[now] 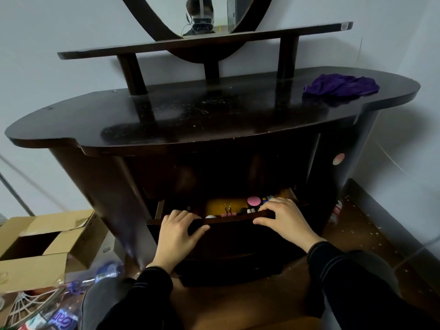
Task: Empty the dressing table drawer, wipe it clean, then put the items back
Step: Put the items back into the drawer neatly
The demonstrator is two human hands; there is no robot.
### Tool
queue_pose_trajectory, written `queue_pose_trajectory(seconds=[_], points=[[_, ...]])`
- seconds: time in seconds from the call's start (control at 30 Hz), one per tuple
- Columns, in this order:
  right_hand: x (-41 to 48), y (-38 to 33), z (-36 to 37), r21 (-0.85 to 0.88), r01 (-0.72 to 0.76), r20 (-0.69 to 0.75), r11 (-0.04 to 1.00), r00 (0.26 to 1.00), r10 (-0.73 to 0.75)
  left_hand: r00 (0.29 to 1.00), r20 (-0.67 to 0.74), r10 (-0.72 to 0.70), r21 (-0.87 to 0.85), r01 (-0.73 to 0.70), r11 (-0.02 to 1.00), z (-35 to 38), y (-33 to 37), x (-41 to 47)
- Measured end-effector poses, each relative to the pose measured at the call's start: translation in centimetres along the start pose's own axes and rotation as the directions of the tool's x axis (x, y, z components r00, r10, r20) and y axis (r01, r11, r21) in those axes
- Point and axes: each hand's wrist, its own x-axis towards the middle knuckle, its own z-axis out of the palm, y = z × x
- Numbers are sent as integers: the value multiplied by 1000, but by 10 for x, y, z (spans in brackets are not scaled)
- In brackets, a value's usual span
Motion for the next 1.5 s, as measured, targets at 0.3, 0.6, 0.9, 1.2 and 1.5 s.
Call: queue_pose_trajectory(seconds=[0.3,0.6,0.9,1.2,1.5], points=[[-55,-25,51,229,-394,-437,890,776,456,824,-172,-540,-297,480,826,8,47,-33],[-42,-42,72,626,-381,-258,681,722,642,586,93,-805,-610,672,420,12,76,-15],[-25,-35,78,581,-379,-298,720,725,622,637,76,-767,-576,656,488,22,64,-8],[0,-24,87,527,-377,-352,762,719,599,639,60,-767,-576,650,496,41,53,11],[26,-14,104,509,-366,-394,779,706,589,645,21,-764,-557,642,527,68,38,25]])
